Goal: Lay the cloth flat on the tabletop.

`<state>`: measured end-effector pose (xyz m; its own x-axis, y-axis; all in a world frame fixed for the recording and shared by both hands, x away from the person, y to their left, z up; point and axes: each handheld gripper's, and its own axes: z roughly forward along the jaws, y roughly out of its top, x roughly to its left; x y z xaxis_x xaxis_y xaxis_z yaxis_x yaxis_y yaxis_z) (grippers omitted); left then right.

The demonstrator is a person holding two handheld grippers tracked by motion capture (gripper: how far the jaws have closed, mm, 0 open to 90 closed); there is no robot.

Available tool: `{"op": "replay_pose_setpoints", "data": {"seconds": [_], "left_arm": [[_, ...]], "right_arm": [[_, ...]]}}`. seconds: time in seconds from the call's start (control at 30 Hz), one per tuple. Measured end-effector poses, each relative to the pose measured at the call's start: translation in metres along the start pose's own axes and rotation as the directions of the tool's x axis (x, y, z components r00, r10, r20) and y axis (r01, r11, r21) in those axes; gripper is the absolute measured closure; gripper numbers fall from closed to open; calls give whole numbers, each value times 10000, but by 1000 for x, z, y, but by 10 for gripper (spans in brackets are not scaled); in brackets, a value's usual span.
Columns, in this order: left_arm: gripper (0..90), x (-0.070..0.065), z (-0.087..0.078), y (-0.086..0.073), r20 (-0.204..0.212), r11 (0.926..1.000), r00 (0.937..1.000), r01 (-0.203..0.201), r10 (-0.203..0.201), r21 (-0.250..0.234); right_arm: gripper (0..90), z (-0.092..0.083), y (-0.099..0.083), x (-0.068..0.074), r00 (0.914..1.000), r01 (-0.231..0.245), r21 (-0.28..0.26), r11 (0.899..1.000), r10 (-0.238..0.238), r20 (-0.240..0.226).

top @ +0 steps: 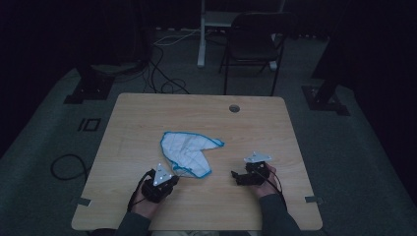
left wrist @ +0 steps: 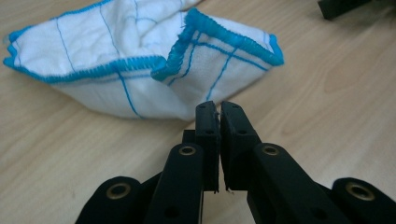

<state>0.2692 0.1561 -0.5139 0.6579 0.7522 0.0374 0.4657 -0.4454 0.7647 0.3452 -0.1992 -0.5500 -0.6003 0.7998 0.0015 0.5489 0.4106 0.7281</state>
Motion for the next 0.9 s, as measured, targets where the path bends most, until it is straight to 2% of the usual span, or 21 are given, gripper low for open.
{"op": "replay_pose_setpoints", "data": {"seconds": [0.23, 0.27, 0.43, 0.53, 0.63, 0.8, 0.83, 0.9], "left_arm": [[865, 5, -18, -3, -455, 9993, 9987, 193, -207, -311], [865, 8, -22, -2, -630, 9988, 9977, 226, -253, -426], [863, 16, -29, 8, -963, 9960, 9944, 359, -437, -814], [855, 18, -28, 19, -968, 9951, 9949, 187, -282, -967], [844, 15, -21, 33, -799, 9952, 9968, -83, 5, -975], [814, 3, 0, 51, -367, 9953, 9970, -701, 677, -665], [810, 3, 0, 51, -367, 9953, 9970, -701, 677, -665], [797, -9, 14, 63, -126, 9917, 9931, -1172, 1167, -532]], "right_arm": [[141, 0, 0, 0, 10000, -14, -3, 10000, 14, 2], [141, 0, 0, 0, 10000, -11, -5, 10000, 11, 2], [141, 0, 0, 0, 10000, -5, 1, 10000, 5, 1], [142, 0, 0, 0, 10000, -10, 5, 10000, 10, 0], [141, 0, 0, 0, 10000, -7, 4, 10000, 7, 1], [142, 0, 0, 0, 10000, -8, 3, 10000, 8, 0], [142, 0, 0, 0, 10000, -8, 3, 10000, 8, 0], [141, 0, 0, 0, 10000, -6, 1, 10000, 6, 1]]}}
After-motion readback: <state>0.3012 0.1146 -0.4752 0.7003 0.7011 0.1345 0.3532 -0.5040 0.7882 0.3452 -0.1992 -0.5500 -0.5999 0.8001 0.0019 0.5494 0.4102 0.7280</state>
